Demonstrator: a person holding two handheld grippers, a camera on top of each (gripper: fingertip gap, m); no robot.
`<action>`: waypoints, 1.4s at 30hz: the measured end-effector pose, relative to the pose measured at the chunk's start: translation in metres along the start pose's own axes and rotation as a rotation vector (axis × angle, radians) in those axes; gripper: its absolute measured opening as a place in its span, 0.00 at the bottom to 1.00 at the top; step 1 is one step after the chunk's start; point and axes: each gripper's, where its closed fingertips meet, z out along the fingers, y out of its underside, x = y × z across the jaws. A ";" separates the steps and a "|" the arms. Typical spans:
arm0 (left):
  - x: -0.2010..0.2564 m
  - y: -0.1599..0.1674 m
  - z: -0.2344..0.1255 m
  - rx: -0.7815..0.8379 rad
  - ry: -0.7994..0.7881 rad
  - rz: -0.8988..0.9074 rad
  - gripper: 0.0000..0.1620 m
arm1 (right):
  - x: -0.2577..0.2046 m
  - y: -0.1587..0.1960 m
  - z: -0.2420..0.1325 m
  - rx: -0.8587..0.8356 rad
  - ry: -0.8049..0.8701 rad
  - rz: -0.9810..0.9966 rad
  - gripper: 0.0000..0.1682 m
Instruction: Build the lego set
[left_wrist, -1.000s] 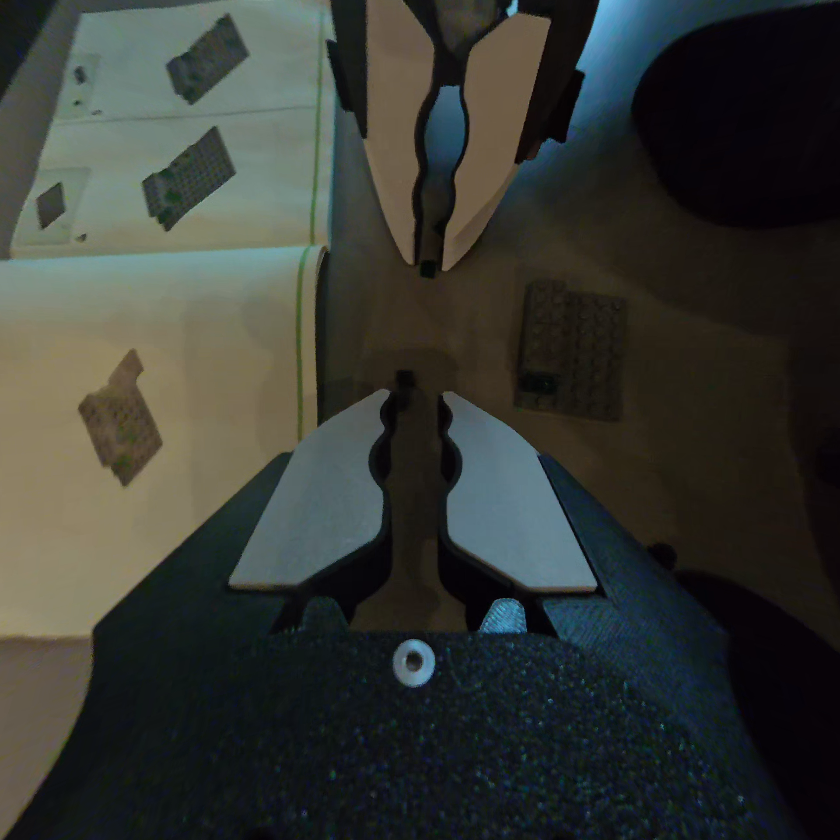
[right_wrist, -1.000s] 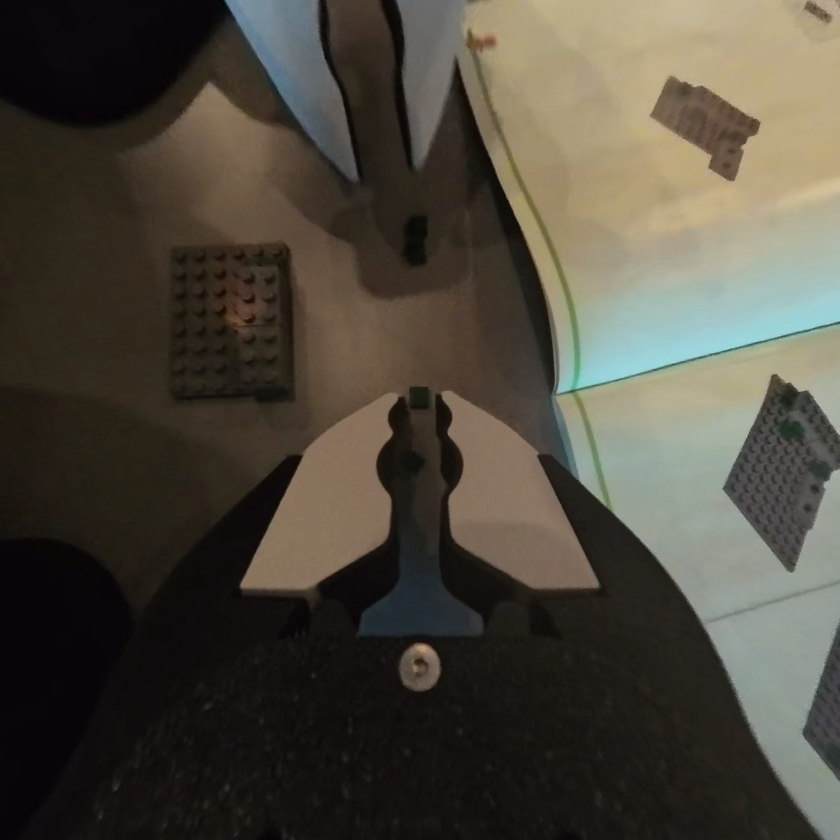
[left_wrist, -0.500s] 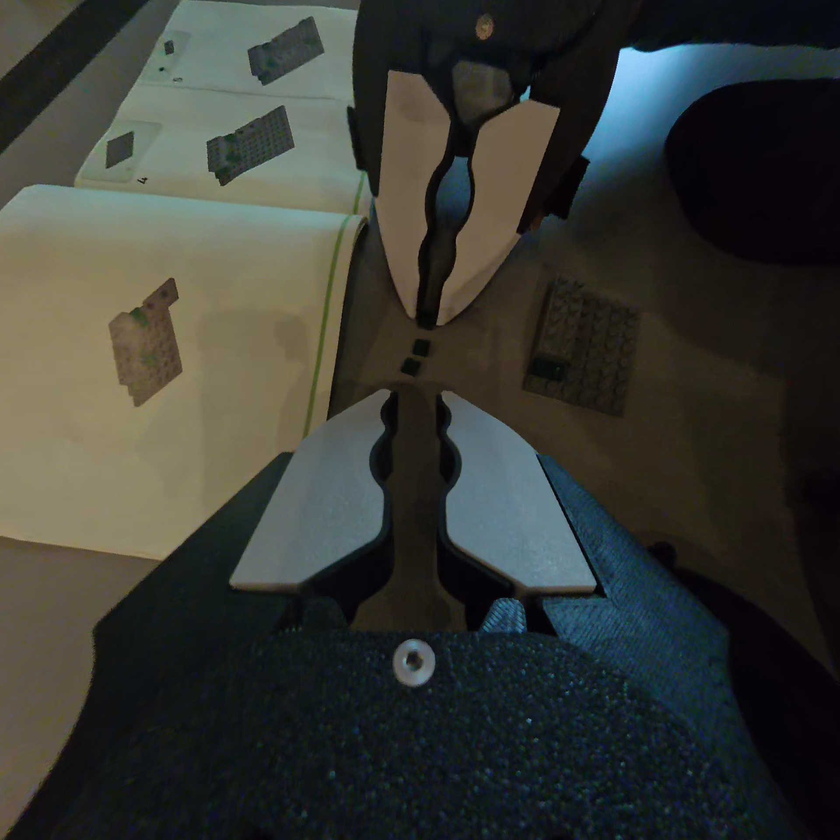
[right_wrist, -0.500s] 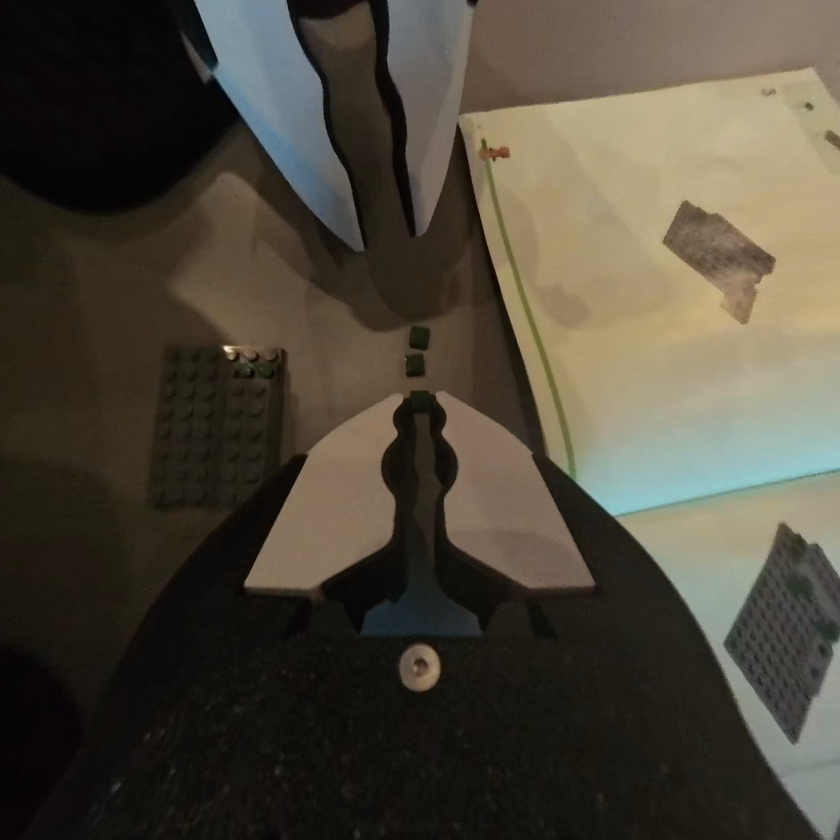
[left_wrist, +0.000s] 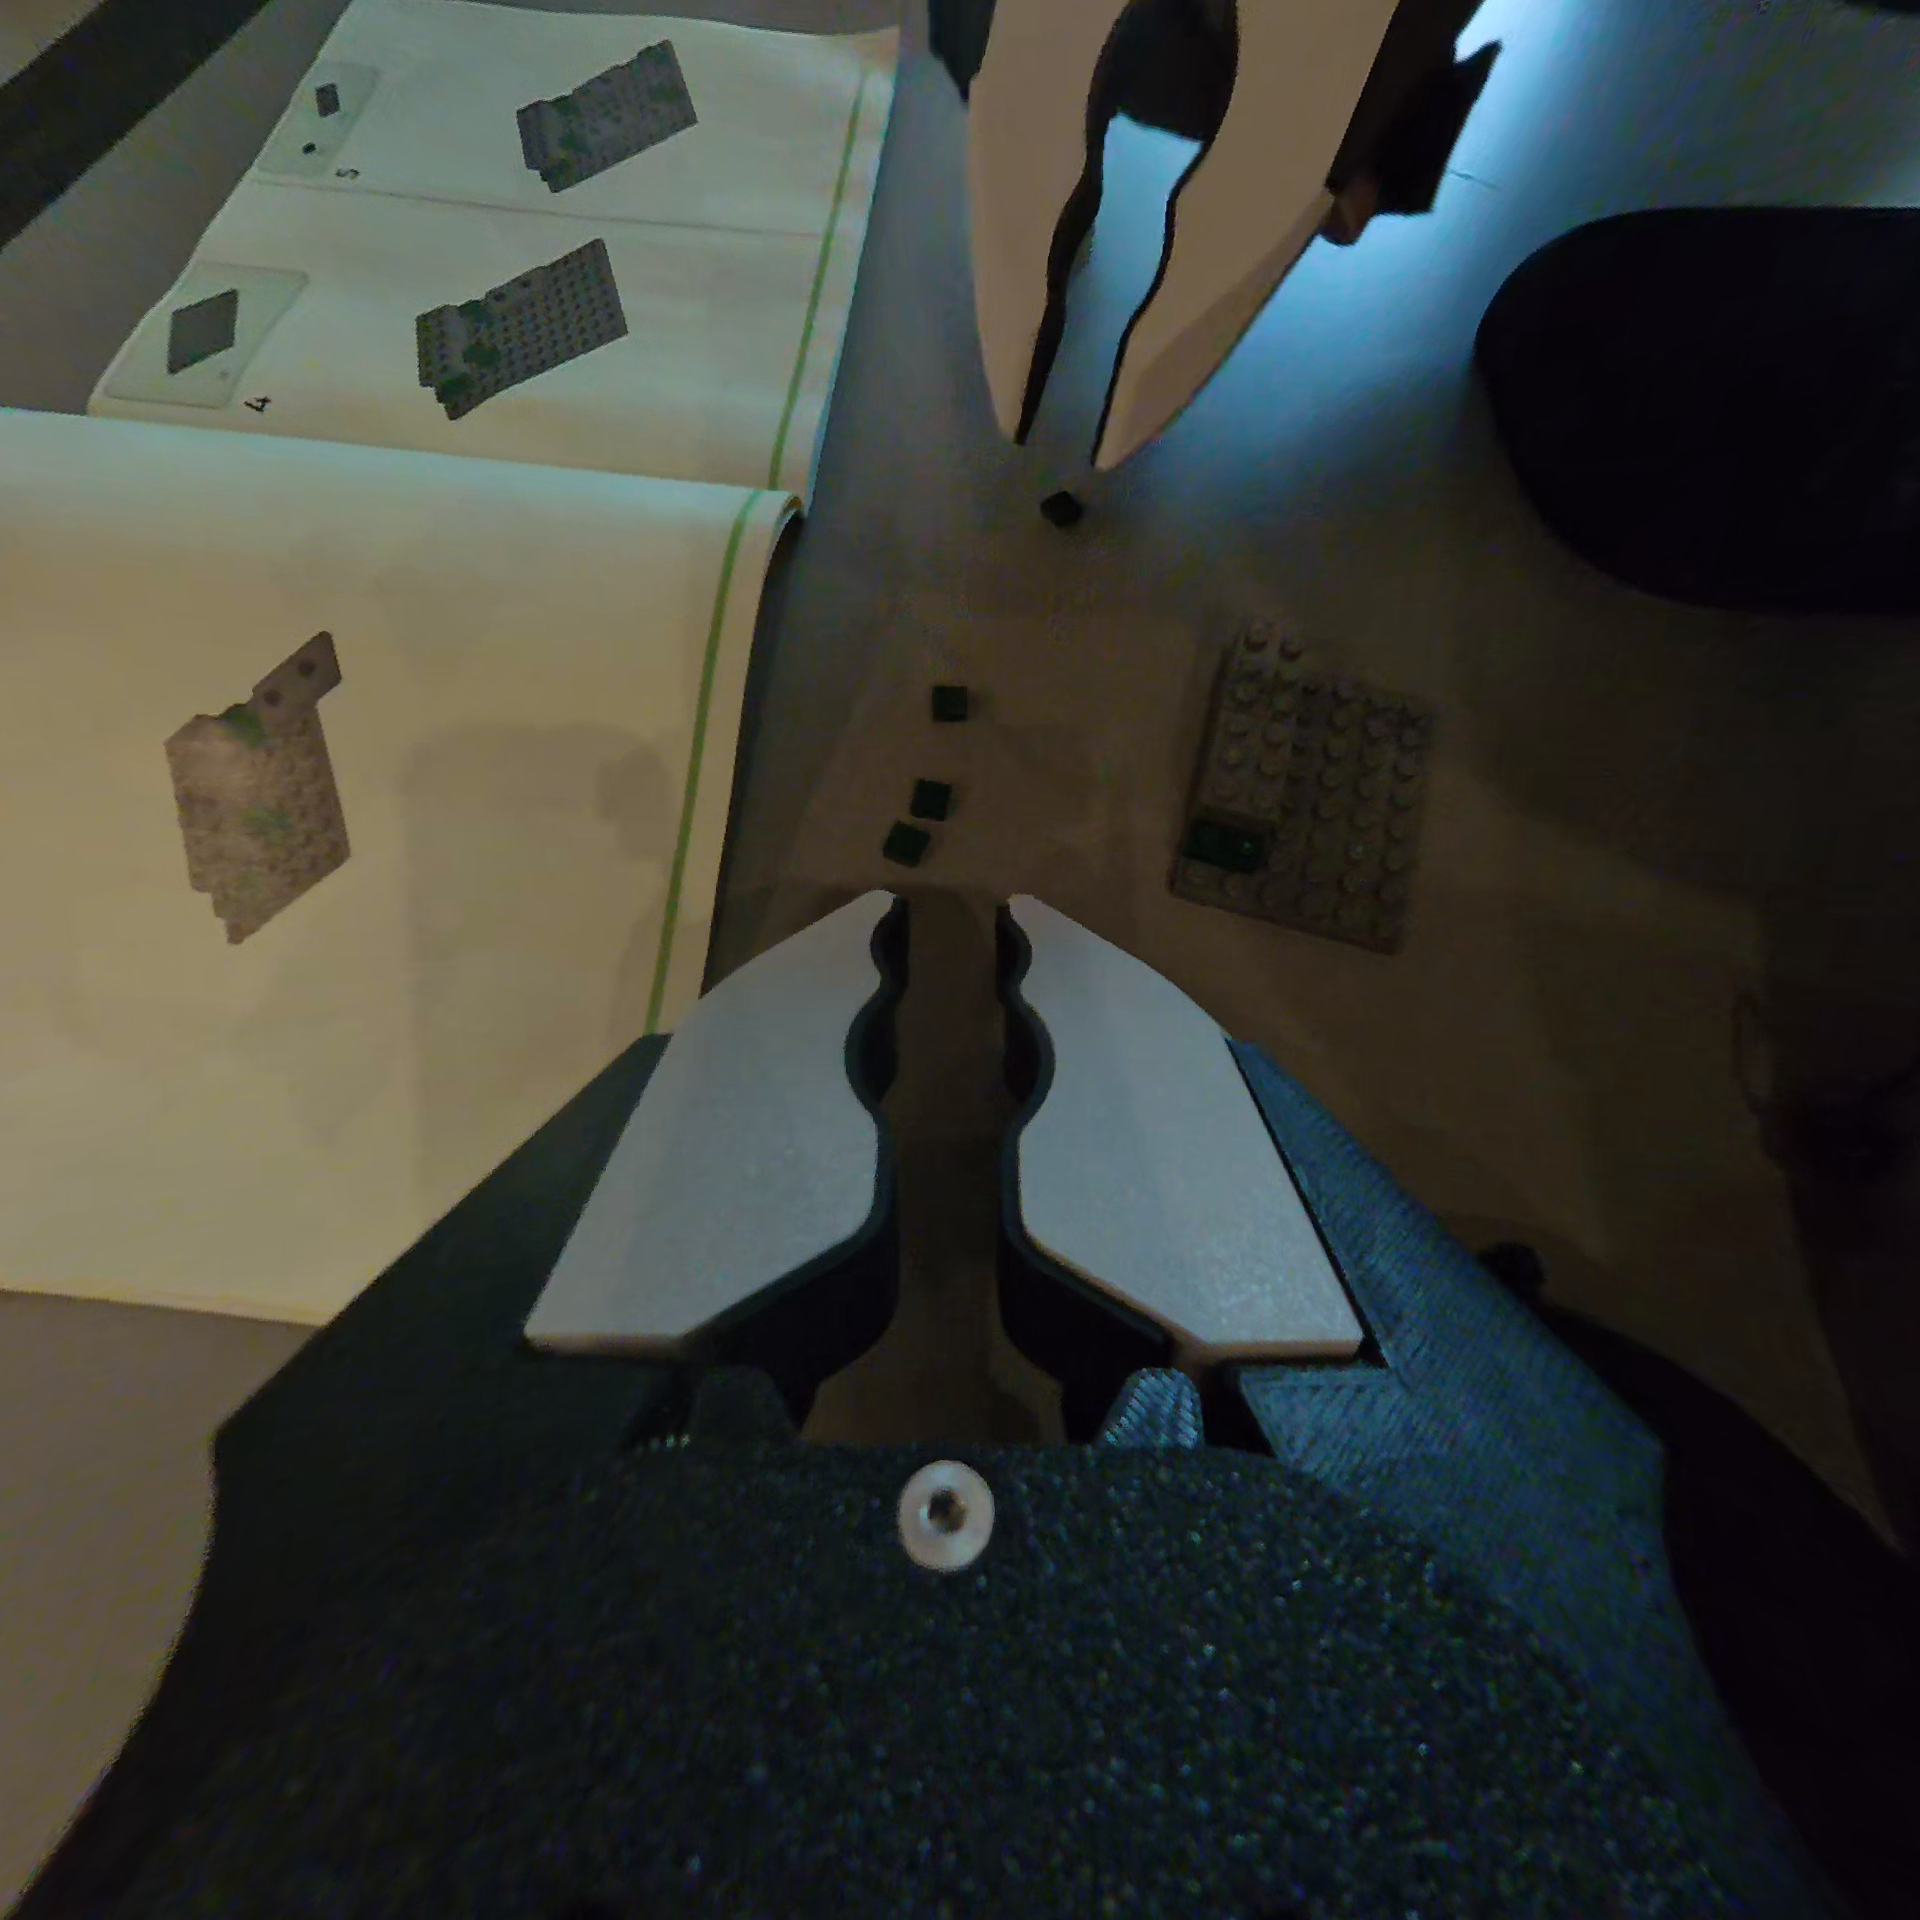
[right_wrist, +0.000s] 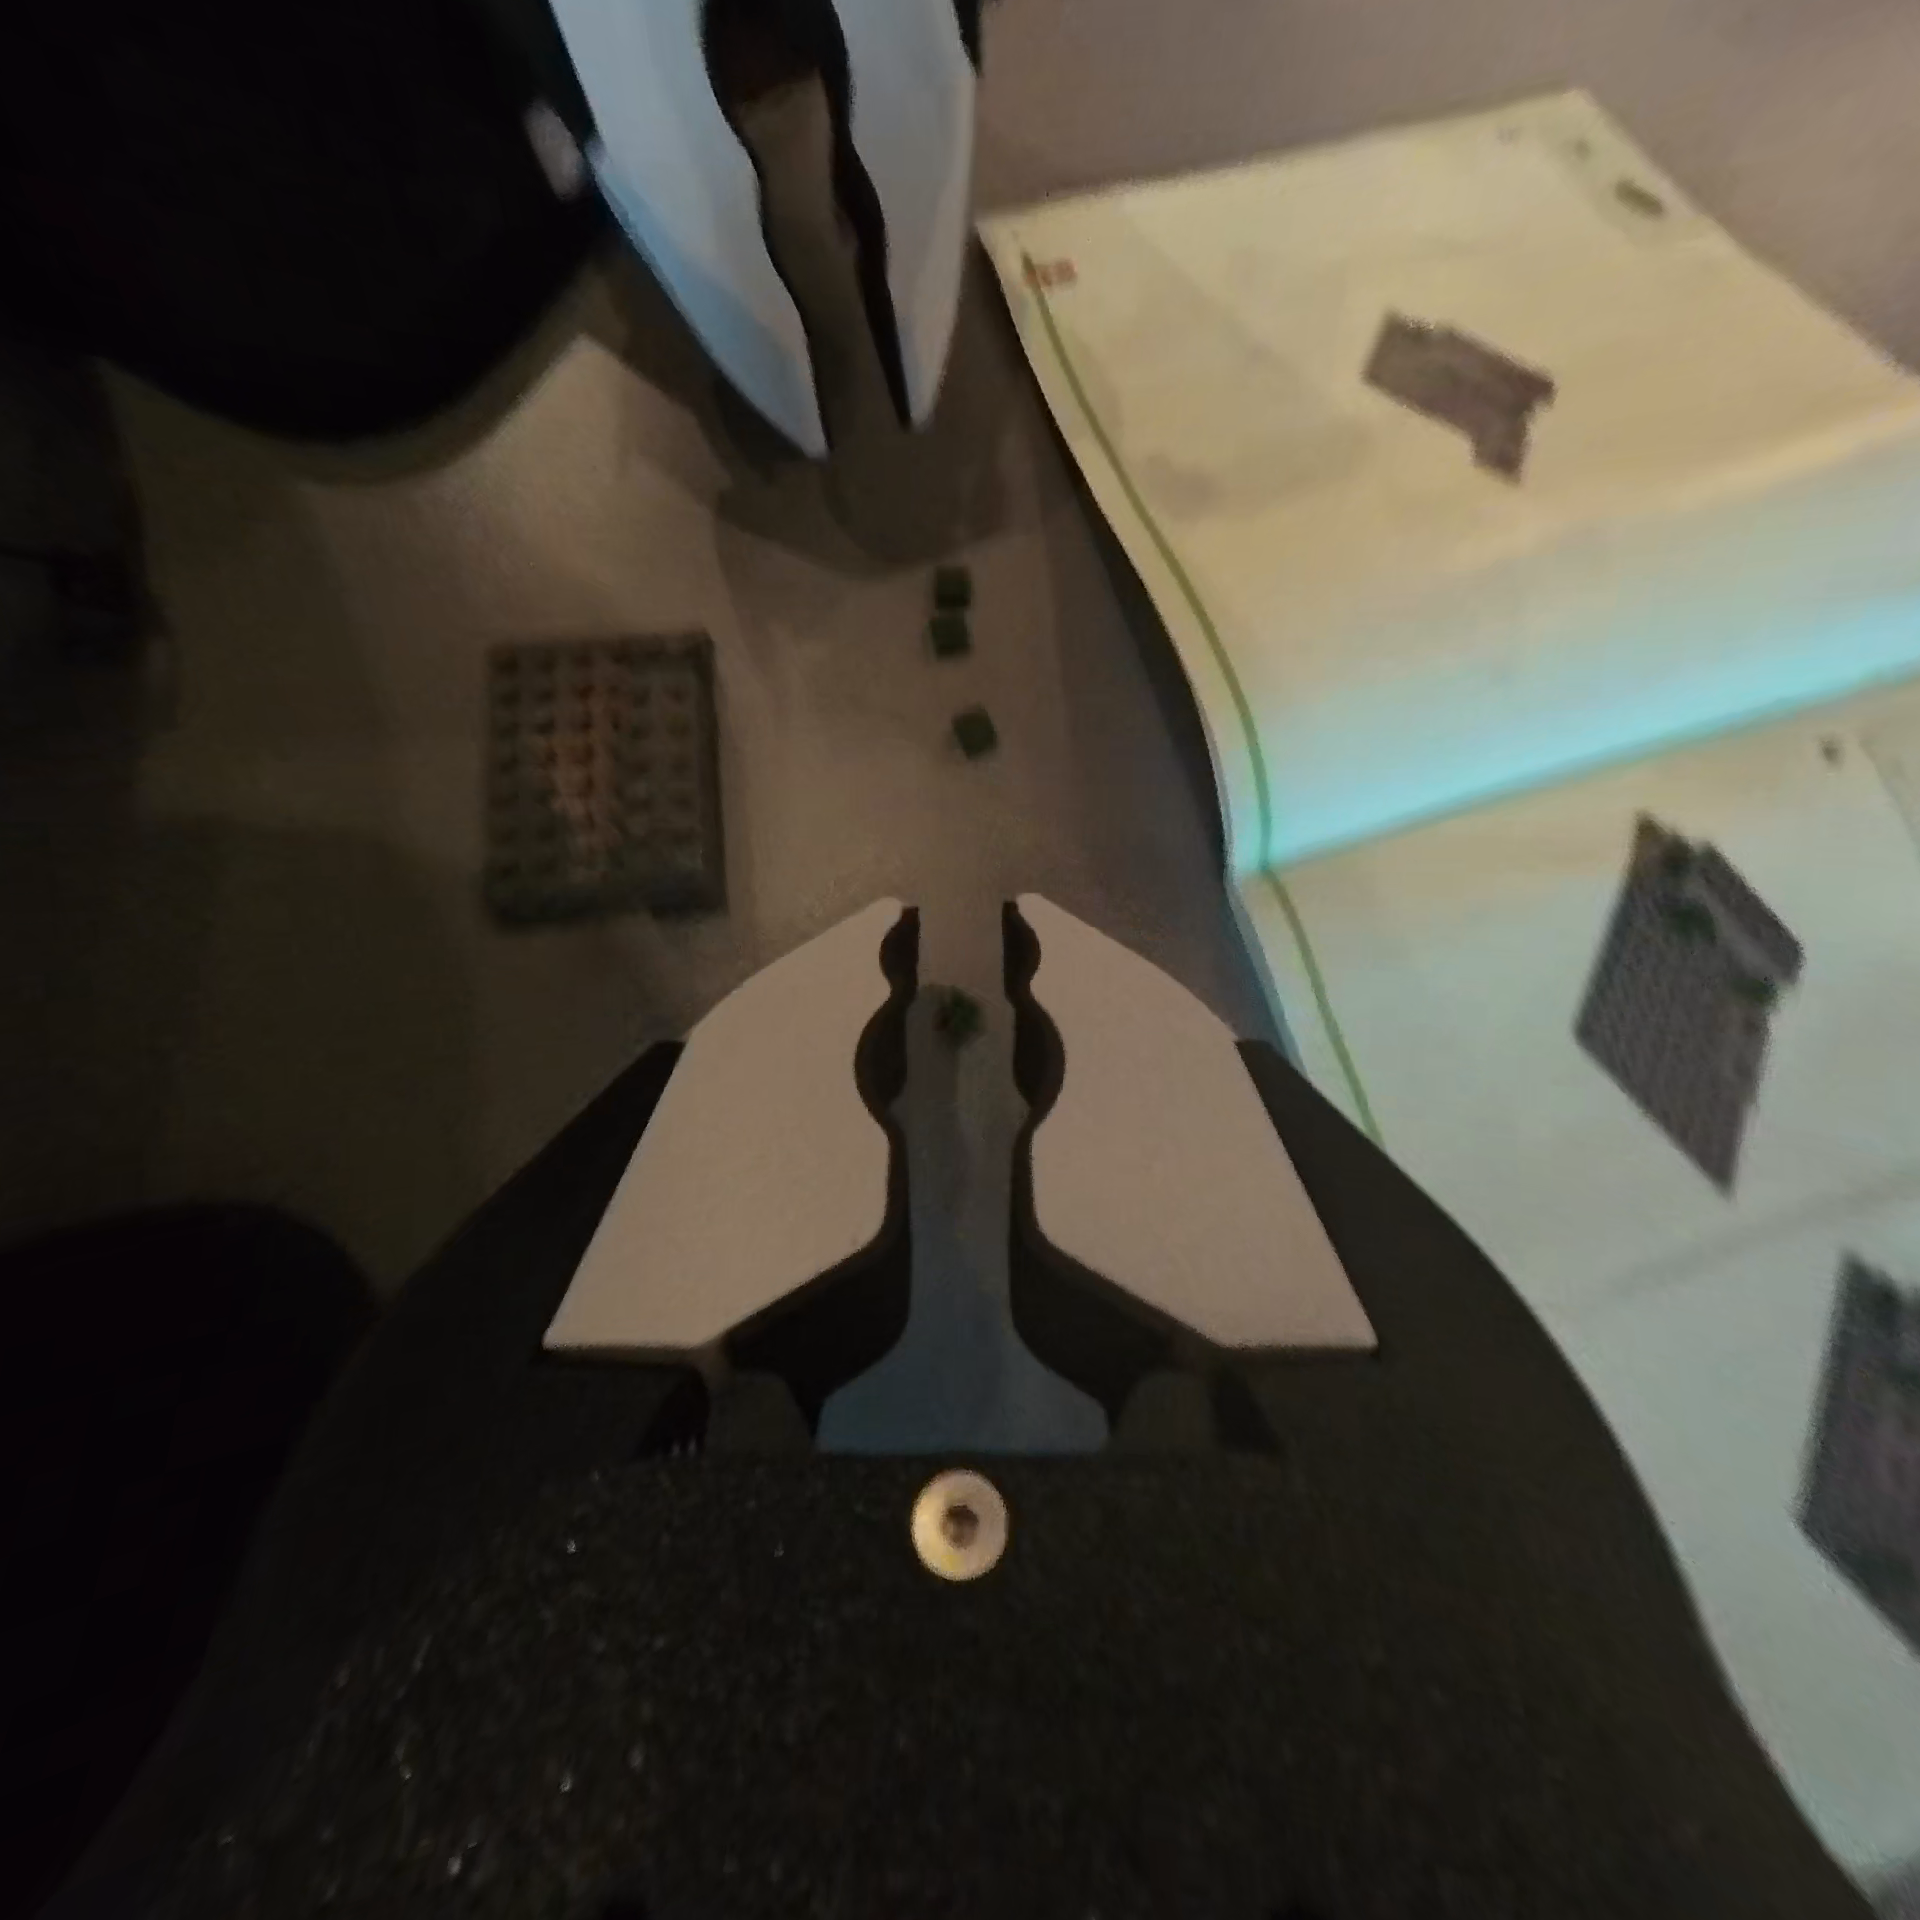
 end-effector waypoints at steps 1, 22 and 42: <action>0.001 0.000 0.000 0.001 0.002 0.002 0.10 | 0.001 0.006 -0.002 -0.012 0.007 0.003 0.09; 0.003 0.003 0.002 0.002 0.015 -0.005 0.10 | 0.002 0.014 0.018 -0.104 -0.022 0.004 0.00; 0.004 0.005 0.000 0.008 0.016 -0.013 0.10 | -0.008 -0.003 0.041 -0.110 -0.147 -0.093 0.05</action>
